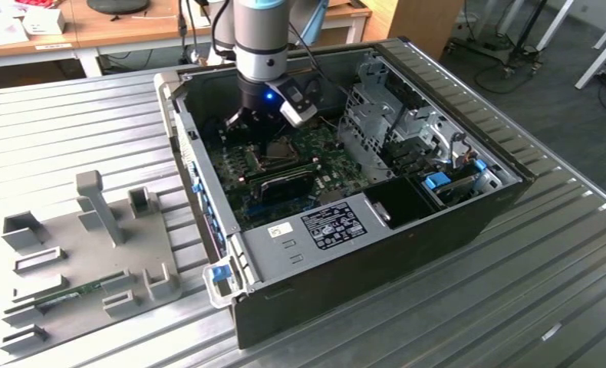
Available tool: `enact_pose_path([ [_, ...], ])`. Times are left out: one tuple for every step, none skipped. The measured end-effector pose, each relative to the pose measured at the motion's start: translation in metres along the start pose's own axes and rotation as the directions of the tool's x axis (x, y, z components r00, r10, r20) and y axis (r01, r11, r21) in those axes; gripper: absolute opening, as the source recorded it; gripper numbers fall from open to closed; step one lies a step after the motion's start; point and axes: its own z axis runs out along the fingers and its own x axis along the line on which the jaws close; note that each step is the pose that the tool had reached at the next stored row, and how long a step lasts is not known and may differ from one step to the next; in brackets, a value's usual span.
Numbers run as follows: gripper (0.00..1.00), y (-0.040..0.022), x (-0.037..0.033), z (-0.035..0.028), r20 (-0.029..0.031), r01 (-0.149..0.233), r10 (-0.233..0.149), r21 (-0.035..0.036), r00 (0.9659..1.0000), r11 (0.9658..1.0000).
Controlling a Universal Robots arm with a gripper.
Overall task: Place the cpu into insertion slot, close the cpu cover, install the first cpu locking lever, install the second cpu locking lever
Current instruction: 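Close the cpu cover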
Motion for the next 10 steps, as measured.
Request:
enact_pose_path([
  [0.10, 0.0000, 0.0000, 0.0006, 0.0000, 0.000, 0.000, 0.0000, 1.0000, 1.0000],
  [0.10, -0.0001, 0.0000, 0.0009, -0.0001, 0.000, 0.000, 0.0002, 1.0000, 1.0000],
  [0.10, 0.0000, 0.0001, 0.0009, -0.0001, 0.000, 0.000, 0.0002, 1.0000, 1.0000],
  [0.10, 0.0000, 0.0000, 0.0009, -0.0002, 0.000, 0.000, 0.0003, 1.0000, 1.0000],
  [0.10, 0.0000, 0.0000, 0.0010, -0.0001, 0.000, 0.000, 0.0003, 1.0000, 1.0000],
  [0.10, 0.0000, 0.0000, 0.0010, -0.0001, 0.000, 0.000, 0.0001, 1.0000, 1.0000],
  [0.10, 0.0000, 0.0000, 0.0010, 0.0000, 0.000, 0.000, 0.0000, 1.0000, 1.0000],
  [0.10, 0.0000, 0.0000, 0.0011, 0.0000, 0.000, 0.000, 0.0000, 1.0000, 1.0000],
  [0.10, 0.0000, 0.0000, 0.0010, 0.0000, 0.000, 0.000, 0.0000, 1.0000, 1.0000],
  [0.10, 0.0000, 0.0000, 0.0012, 0.0000, 0.000, 0.000, 0.0001, 1.0000, 1.0000],
])
